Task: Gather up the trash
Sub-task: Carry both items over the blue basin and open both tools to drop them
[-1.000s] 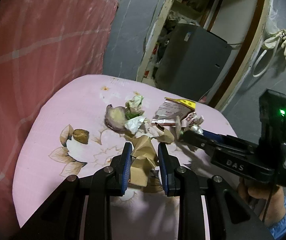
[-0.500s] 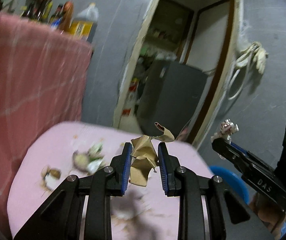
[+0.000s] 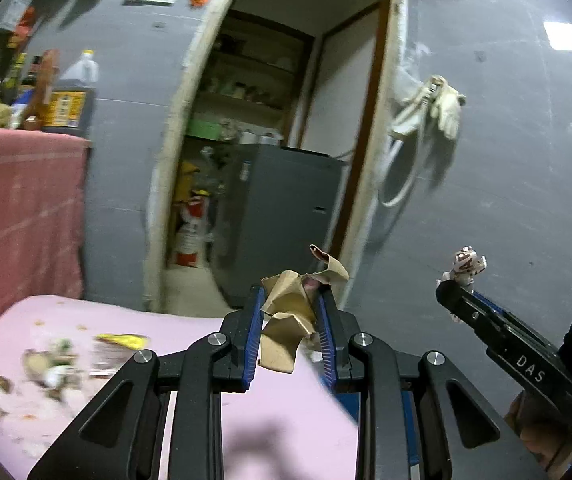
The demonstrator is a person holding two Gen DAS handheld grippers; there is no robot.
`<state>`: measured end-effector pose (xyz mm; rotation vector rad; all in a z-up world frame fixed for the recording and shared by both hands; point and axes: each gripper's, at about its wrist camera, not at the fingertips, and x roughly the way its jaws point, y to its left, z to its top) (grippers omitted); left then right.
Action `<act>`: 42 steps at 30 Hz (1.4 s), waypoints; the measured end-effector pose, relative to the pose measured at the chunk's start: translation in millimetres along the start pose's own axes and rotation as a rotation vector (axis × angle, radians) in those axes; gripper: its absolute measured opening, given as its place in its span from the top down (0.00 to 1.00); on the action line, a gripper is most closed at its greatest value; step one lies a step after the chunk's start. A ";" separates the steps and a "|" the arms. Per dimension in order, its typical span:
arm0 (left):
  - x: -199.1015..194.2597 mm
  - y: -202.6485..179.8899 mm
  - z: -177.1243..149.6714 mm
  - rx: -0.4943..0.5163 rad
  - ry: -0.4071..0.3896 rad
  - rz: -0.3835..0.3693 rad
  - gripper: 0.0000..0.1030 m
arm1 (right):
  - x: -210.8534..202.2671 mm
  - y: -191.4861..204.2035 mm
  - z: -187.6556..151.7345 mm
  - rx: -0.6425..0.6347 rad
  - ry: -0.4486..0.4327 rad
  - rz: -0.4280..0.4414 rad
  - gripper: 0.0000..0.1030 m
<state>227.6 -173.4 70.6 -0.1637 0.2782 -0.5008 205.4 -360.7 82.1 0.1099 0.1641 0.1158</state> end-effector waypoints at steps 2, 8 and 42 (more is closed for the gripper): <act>14.5 -13.5 -1.3 0.009 0.012 -0.024 0.78 | -4.8 -16.6 -0.3 0.015 -0.009 -0.035 0.66; 61.2 -45.4 -10.3 0.015 0.085 -0.092 0.78 | -7.3 -58.7 -8.8 0.061 0.006 -0.124 0.65; 147.2 -39.2 -60.7 -0.104 0.398 -0.076 0.34 | 9.0 -135.0 -53.0 0.250 0.134 -0.220 0.27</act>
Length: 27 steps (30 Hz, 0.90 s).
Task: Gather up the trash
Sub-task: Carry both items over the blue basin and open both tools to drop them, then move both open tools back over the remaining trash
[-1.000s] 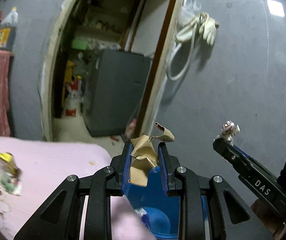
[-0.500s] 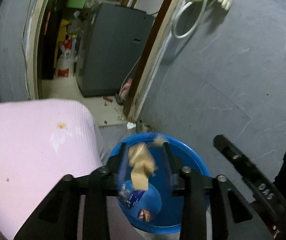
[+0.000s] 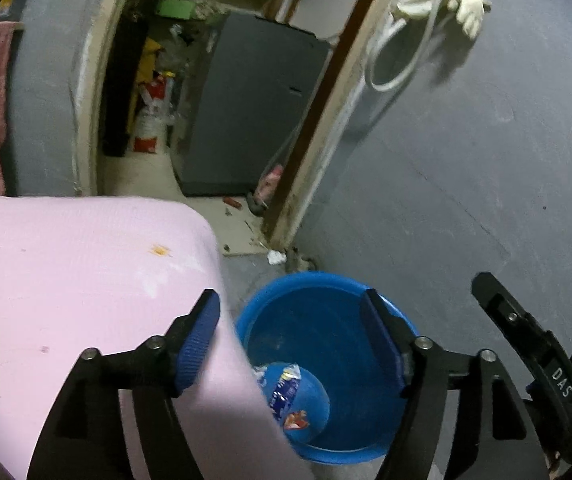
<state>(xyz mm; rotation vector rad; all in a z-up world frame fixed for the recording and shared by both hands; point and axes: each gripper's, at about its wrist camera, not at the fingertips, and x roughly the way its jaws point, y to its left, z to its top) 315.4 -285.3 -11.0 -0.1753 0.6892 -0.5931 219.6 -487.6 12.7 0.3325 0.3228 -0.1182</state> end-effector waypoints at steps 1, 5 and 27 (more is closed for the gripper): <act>-7.0 2.4 1.5 -0.004 -0.016 0.007 0.33 | -2.3 2.0 1.3 -0.006 -0.009 0.001 0.26; -38.5 13.0 8.2 -0.011 -0.092 0.045 0.22 | -12.2 14.8 6.9 -0.036 -0.051 0.017 0.14; -228.1 71.7 2.8 0.086 -0.496 0.290 0.01 | -70.4 170.2 10.1 -0.294 -0.288 0.228 0.00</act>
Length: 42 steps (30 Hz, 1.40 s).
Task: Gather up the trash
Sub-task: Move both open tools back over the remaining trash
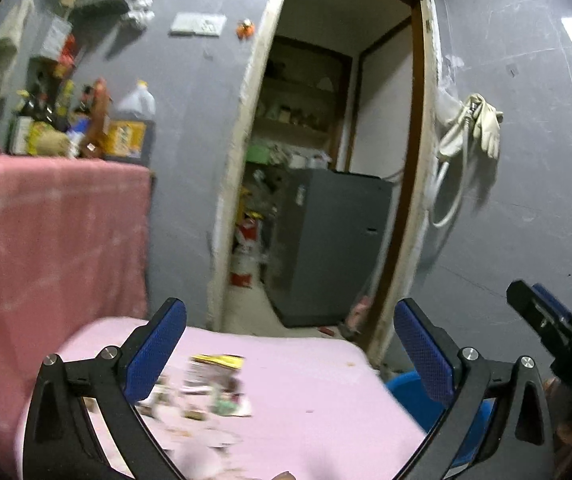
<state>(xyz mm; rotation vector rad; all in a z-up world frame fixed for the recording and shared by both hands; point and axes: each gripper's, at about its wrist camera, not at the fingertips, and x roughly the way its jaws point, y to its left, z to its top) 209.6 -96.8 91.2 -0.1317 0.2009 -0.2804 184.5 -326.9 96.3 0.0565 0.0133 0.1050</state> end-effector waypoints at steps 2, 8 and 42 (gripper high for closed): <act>-12.1 12.3 -0.6 0.013 -0.019 0.033 0.01 | -0.4 16.6 2.2 -0.013 -0.022 0.024 0.00; -39.9 49.9 -4.7 0.046 -0.057 0.127 0.01 | 1.7 57.6 0.7 -0.051 -0.064 0.076 0.00; 65.8 171.5 -90.5 -0.041 0.504 0.198 0.04 | 154.6 105.0 -110.4 -0.031 0.648 0.270 0.00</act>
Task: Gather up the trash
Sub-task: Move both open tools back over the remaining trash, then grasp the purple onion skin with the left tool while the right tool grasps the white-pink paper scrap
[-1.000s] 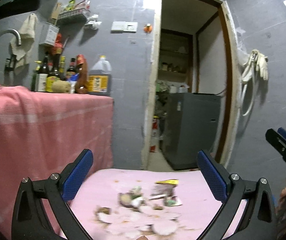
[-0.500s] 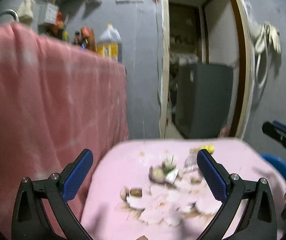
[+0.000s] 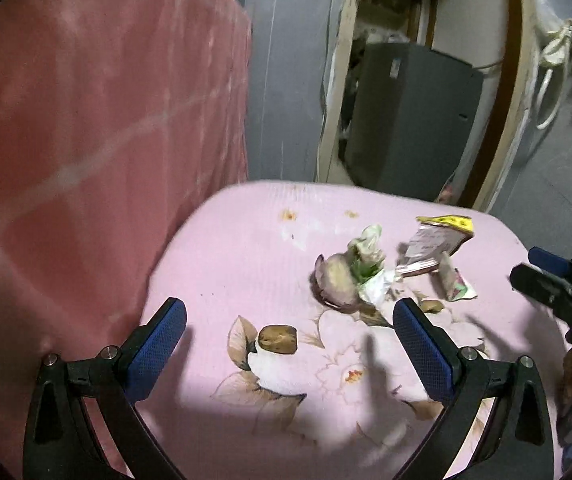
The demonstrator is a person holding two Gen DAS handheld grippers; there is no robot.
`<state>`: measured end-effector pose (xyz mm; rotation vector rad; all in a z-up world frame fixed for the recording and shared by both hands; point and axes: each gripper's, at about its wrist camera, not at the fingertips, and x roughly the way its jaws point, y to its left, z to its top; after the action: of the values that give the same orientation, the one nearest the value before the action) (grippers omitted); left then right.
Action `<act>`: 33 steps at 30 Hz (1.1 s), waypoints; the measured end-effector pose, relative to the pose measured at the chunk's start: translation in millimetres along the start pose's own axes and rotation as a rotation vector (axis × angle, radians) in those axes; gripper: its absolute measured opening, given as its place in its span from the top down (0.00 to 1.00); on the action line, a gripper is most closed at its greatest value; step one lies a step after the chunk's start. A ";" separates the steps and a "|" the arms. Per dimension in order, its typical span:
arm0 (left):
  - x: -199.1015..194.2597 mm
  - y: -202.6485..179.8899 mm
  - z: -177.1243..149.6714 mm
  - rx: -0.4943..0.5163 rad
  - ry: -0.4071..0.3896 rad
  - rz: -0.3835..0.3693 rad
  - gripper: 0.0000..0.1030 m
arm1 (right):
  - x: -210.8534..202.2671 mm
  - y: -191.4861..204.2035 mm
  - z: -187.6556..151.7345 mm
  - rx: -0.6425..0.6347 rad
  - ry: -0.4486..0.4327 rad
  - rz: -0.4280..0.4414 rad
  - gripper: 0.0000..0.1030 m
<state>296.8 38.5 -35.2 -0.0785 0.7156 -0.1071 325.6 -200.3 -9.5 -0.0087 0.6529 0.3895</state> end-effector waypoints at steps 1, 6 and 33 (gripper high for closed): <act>2.4 1.5 0.8 -0.009 0.011 -0.010 0.08 | 4.6 0.8 0.8 -0.005 0.017 0.008 0.00; 16.5 6.9 9.1 -0.047 0.053 -0.046 0.31 | 28.8 3.5 3.9 -0.010 0.104 0.025 0.03; 27.6 7.2 24.1 -0.107 0.130 -0.202 0.86 | 69.0 20.0 7.5 -0.027 0.303 0.074 0.52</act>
<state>333.8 43.1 -35.8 -0.2484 0.8417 -0.2685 372.9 -156.6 -42.2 -0.0706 0.9491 0.4729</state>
